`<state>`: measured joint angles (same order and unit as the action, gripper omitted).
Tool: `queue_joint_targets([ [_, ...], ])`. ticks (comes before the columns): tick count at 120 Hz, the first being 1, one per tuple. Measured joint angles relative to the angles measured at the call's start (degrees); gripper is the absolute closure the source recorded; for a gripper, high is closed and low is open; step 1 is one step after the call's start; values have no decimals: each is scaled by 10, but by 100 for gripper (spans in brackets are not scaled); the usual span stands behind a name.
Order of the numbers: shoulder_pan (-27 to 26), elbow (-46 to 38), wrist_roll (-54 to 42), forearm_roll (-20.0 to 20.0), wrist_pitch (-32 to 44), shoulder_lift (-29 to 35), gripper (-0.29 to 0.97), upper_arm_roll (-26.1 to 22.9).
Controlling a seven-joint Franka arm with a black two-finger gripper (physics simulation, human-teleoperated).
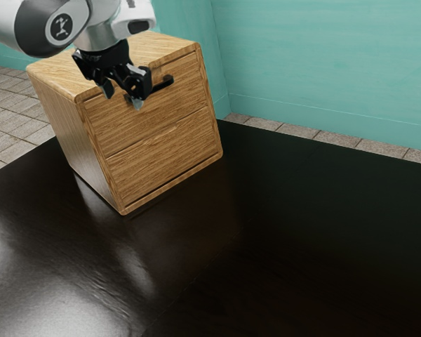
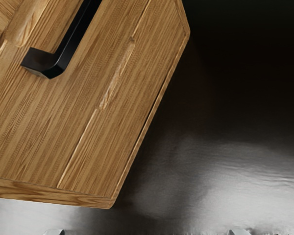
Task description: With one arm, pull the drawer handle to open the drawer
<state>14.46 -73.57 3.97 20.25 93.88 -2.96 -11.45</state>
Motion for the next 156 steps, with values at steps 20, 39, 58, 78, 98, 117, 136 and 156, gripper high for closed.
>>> queue_joint_targets([
  [20,6,-6,-36,2,24,-2,27,-1],
  [39,23,-10,-69,3,47,-8,26,-1],
  [58,49,-8,-108,0,76,-23,26,-1],
  [78,40,-8,-147,-3,98,-36,26,-2],
  [98,41,7,-179,-2,122,-60,26,-1],
  [117,46,13,-205,-2,139,-68,26,-1],
  [136,106,23,-232,-3,149,-77,26,-51],
  [156,117,24,-259,-4,162,-83,26,-59],
])
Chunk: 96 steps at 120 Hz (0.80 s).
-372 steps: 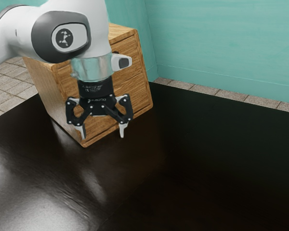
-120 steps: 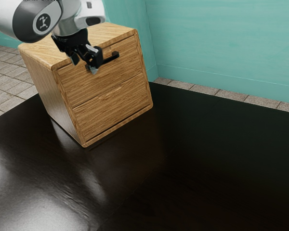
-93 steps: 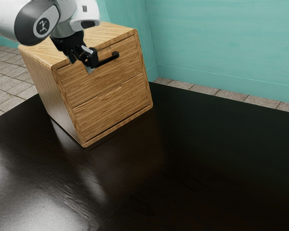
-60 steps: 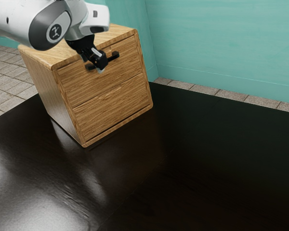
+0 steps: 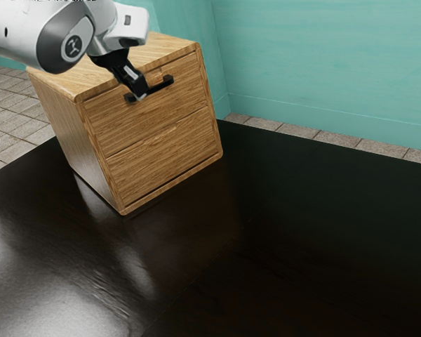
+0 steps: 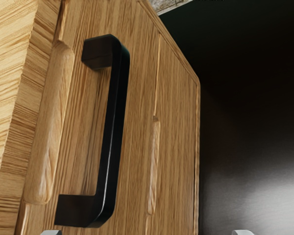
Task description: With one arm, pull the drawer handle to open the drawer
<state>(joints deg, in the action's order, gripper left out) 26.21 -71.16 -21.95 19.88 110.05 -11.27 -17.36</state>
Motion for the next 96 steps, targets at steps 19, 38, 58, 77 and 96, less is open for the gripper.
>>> queue_joint_targets([
  [19,0,0,-21,0,9,-10,25,0],
  [38,0,8,-37,0,15,-20,25,2],
  [58,0,29,-51,0,18,-38,25,4],
  [77,0,34,-59,-1,19,-45,21,5],
  [96,1,34,-65,-1,20,-47,17,6],
])
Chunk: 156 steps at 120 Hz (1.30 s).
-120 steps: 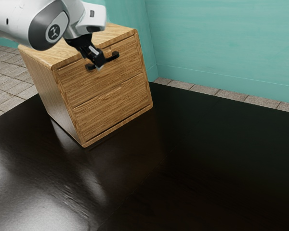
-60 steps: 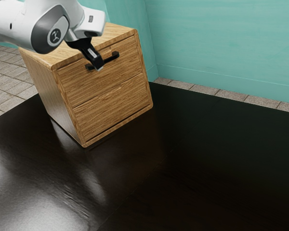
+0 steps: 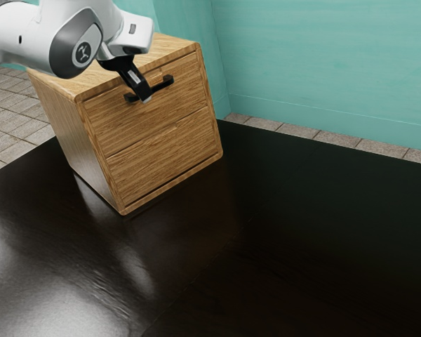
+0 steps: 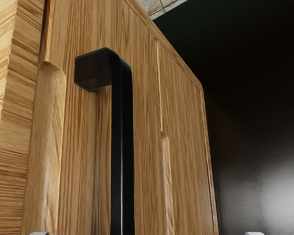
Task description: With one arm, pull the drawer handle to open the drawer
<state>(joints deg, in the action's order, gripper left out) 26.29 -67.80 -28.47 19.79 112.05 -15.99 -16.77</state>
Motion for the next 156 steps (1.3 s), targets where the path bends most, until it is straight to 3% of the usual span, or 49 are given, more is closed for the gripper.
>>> queue_joint_targets([
  [58,1,-10,-8,-13,7,-15,19,1],
  [75,1,-19,-8,-22,10,-16,2,2],
  [81,-3,-20,-8,-25,12,-17,8,2],
  [101,-4,-25,-8,-32,16,-17,10,3],
  [115,-7,-30,-7,-38,19,-17,3,5],
  [156,-83,-42,9,-43,25,-17,22,6],
])
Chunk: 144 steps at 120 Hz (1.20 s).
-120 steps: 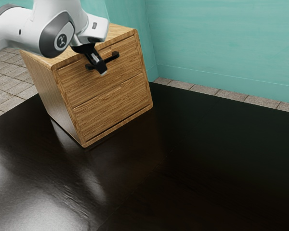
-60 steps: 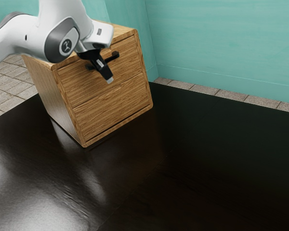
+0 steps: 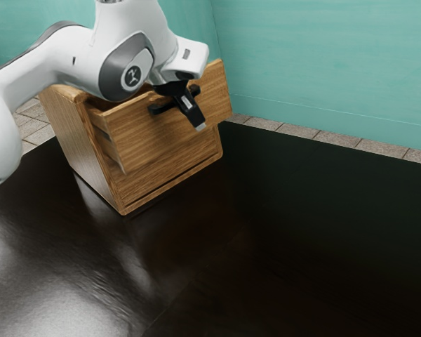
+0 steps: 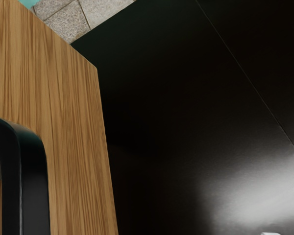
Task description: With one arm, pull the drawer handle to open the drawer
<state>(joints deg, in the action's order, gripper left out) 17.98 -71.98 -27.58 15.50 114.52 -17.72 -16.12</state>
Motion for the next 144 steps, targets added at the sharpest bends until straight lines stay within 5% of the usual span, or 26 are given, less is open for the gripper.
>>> queue_joint_targets([
  [45,-141,-82,44,1,2,69,59,25],
  [72,-145,-87,72,2,0,83,81,29],
  [76,-145,-87,77,6,0,89,92,31],
  [80,-148,-88,82,11,0,101,91,34],
  [94,-179,-87,100,23,-7,169,47,35],
  [104,-203,-84,133,26,-18,229,28,31],
  [114,-278,-97,263,-20,-65,264,16,35],
  [121,-362,-141,356,-35,-104,294,12,94],
  [132,-524,-204,488,-46,-155,302,7,261],
  [144,-571,-246,611,-66,-187,297,4,322],
])
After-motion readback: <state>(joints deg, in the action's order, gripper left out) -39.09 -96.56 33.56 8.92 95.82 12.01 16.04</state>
